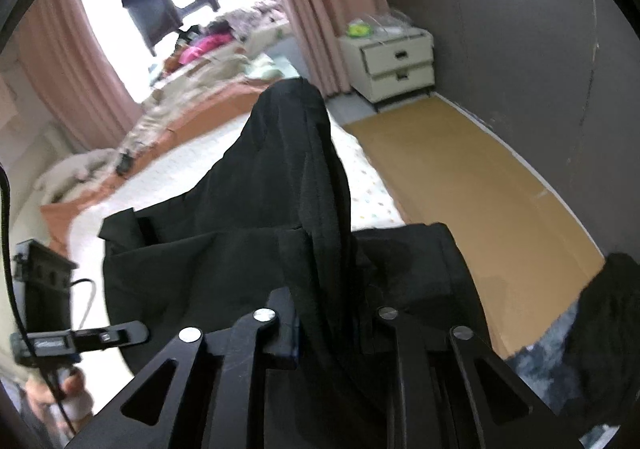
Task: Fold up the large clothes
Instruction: 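Carry the lifted black stack with both tools toward the bed corner, then lower the black stack onto the bed corner and open both tools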
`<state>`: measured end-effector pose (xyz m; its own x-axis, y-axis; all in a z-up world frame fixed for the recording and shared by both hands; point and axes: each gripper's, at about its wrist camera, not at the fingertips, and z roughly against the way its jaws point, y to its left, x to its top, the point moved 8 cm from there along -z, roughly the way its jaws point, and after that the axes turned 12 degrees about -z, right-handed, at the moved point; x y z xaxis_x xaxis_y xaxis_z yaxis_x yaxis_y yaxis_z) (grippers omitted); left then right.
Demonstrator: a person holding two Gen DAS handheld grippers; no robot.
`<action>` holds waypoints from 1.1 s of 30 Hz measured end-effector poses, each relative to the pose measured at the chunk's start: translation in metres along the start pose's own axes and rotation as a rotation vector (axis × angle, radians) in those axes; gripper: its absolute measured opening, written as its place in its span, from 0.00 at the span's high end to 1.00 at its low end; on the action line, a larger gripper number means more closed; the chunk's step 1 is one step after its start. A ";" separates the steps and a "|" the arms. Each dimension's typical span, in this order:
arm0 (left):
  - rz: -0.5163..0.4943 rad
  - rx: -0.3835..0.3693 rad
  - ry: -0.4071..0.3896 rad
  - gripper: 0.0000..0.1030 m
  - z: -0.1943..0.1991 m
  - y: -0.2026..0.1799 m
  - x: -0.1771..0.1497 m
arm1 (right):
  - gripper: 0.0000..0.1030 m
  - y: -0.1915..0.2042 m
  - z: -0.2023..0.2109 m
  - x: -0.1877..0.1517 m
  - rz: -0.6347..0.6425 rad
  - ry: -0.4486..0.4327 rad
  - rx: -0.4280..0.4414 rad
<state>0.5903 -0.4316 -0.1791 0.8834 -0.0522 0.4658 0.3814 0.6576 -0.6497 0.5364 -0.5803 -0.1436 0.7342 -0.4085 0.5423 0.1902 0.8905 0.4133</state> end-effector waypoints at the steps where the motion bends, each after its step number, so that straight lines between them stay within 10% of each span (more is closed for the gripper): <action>1: 0.006 0.017 0.017 0.72 -0.007 0.007 0.000 | 0.62 -0.008 -0.009 0.000 -0.016 0.004 -0.047; 4: 0.041 0.096 0.088 0.62 -0.026 0.029 -0.004 | 0.40 -0.036 -0.023 0.000 -0.111 0.030 -0.123; 15: 0.044 0.117 0.062 0.40 -0.005 0.038 -0.009 | 0.28 -0.122 0.077 -0.070 -0.299 -0.031 -0.094; 22: 0.003 0.159 0.072 0.41 -0.016 0.052 -0.015 | 0.27 -0.152 0.063 -0.116 -0.466 -0.025 0.049; 25: -0.051 0.181 0.067 0.61 -0.020 0.048 -0.012 | 0.27 -0.158 0.053 -0.127 -0.541 0.006 0.087; 33: -0.105 0.198 0.110 0.67 -0.051 0.053 0.000 | 0.27 -0.152 0.040 -0.142 -0.598 0.003 0.168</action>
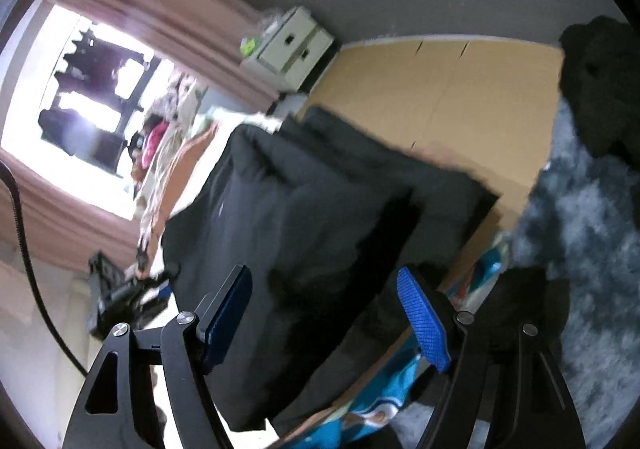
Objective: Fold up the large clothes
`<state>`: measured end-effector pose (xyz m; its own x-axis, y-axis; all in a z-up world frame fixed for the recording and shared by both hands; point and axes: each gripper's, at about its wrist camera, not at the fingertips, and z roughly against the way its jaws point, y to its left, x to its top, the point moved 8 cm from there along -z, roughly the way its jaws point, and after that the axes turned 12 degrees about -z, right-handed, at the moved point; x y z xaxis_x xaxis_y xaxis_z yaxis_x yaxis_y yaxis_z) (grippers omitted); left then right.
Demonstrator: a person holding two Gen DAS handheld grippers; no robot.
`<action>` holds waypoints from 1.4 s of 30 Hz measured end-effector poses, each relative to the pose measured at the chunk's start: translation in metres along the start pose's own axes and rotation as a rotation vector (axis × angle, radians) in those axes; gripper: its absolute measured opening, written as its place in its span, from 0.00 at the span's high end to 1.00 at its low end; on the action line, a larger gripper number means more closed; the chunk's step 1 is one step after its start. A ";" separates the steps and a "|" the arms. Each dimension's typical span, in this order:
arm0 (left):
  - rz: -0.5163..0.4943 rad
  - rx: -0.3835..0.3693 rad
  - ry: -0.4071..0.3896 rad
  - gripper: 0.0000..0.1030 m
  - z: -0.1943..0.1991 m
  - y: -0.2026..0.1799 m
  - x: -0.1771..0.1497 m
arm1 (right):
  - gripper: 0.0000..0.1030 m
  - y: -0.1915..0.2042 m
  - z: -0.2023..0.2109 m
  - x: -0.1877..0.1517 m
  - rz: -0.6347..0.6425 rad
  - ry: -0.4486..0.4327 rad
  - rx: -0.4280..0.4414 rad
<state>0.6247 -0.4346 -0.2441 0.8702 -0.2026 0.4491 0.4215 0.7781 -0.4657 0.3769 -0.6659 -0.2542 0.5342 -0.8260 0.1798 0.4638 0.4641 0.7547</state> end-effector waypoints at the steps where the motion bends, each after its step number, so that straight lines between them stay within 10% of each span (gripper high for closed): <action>1: 0.001 0.000 0.002 0.67 -0.002 0.000 0.001 | 0.27 0.002 -0.009 0.000 0.009 0.009 -0.011; 4: -0.012 0.004 0.005 0.67 -0.009 -0.001 0.006 | 0.28 -0.001 -0.029 0.001 0.000 0.022 -0.019; 11: -0.037 0.007 0.001 0.67 -0.028 -0.015 0.033 | 0.76 -0.007 -0.032 0.018 -0.061 -0.077 -0.005; 22: -0.026 0.070 -0.029 0.46 0.030 0.008 0.016 | 0.76 -0.005 -0.026 0.024 -0.040 -0.107 -0.050; 31: -0.058 0.077 -0.032 0.31 0.081 0.009 0.000 | 0.30 0.014 0.021 0.012 -0.005 -0.178 -0.131; 42: -0.147 0.128 -0.164 0.03 0.169 -0.012 -0.026 | 0.16 0.068 0.071 -0.027 0.134 -0.209 -0.126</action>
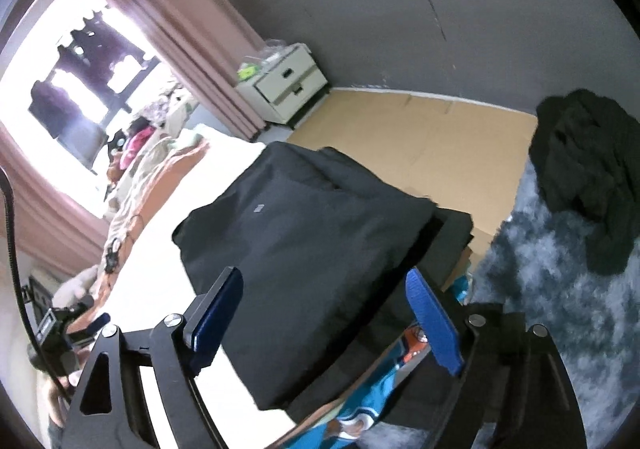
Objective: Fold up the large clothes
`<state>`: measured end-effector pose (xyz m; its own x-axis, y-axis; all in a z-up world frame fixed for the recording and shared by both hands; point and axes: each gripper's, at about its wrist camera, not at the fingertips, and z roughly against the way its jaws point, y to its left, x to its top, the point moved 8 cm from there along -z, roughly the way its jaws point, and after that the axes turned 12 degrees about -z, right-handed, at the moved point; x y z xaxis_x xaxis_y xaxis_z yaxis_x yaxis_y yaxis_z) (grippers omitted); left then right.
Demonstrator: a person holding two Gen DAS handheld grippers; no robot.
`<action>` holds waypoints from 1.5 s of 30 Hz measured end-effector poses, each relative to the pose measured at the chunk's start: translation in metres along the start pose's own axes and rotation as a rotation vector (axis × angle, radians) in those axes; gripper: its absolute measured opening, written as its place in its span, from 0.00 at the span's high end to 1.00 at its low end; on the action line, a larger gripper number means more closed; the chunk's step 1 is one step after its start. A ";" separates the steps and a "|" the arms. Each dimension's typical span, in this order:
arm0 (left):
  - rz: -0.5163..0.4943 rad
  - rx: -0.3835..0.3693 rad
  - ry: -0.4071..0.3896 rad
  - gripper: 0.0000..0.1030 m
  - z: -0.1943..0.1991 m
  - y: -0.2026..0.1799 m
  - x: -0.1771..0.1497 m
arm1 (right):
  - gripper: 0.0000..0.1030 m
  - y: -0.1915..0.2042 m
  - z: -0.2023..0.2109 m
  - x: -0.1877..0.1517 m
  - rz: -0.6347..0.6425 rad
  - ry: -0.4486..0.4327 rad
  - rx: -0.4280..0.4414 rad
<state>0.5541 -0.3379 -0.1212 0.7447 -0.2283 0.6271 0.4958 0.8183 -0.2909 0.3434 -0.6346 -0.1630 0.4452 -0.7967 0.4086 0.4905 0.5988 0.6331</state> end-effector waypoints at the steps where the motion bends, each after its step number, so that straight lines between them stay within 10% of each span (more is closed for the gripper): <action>1: -0.011 0.010 -0.008 0.03 0.010 -0.001 -0.003 | 0.10 0.004 0.003 -0.003 0.007 -0.004 0.002; 29: -0.026 0.165 -0.260 0.02 0.259 -0.008 -0.141 | 0.00 0.107 0.136 -0.150 0.307 -0.024 0.128; 45: -0.061 0.380 -0.401 0.02 0.382 0.018 -0.242 | 0.00 0.125 0.197 -0.247 0.453 -0.033 0.242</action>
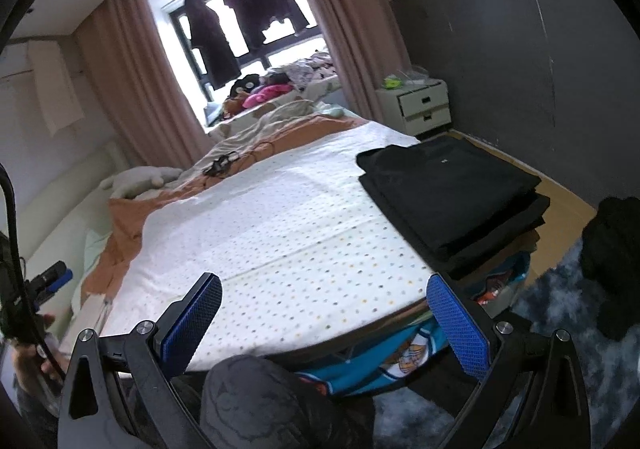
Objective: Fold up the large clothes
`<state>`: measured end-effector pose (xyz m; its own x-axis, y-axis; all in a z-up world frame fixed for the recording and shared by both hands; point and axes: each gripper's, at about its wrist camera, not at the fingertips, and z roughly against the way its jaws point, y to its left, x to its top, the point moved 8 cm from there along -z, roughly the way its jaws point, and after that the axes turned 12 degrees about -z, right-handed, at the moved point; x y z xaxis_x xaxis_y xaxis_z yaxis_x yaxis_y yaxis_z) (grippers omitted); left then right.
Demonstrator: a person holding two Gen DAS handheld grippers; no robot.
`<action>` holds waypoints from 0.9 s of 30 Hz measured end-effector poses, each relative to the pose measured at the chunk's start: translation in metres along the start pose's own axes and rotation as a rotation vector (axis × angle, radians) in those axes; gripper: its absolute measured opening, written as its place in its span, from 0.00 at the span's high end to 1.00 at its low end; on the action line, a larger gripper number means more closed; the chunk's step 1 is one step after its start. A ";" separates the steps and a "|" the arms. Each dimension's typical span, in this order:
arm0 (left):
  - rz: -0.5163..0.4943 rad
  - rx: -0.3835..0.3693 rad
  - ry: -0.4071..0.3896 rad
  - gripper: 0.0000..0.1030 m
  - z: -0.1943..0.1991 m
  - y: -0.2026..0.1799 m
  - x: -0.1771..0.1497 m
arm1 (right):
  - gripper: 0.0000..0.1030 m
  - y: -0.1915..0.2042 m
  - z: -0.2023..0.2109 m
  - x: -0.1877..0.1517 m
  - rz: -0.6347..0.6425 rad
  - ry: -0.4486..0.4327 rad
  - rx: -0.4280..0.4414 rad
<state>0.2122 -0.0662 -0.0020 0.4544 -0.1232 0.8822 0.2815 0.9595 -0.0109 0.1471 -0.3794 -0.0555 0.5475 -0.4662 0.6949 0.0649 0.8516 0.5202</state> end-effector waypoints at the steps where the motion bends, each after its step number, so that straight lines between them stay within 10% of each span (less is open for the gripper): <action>1: 0.002 0.010 -0.009 0.02 0.008 0.004 -0.004 | 0.00 0.002 0.002 -0.003 0.004 -0.004 0.003; 27: -0.041 0.273 -0.120 0.00 0.121 0.010 -0.105 | 0.00 0.022 0.035 -0.108 0.094 -0.034 -0.017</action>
<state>0.0645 -0.0126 -0.0379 0.3392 -0.1485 0.9289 0.0527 0.9889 0.1388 0.0599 -0.3187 -0.1020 0.5232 -0.3915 0.7570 0.0287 0.8959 0.4434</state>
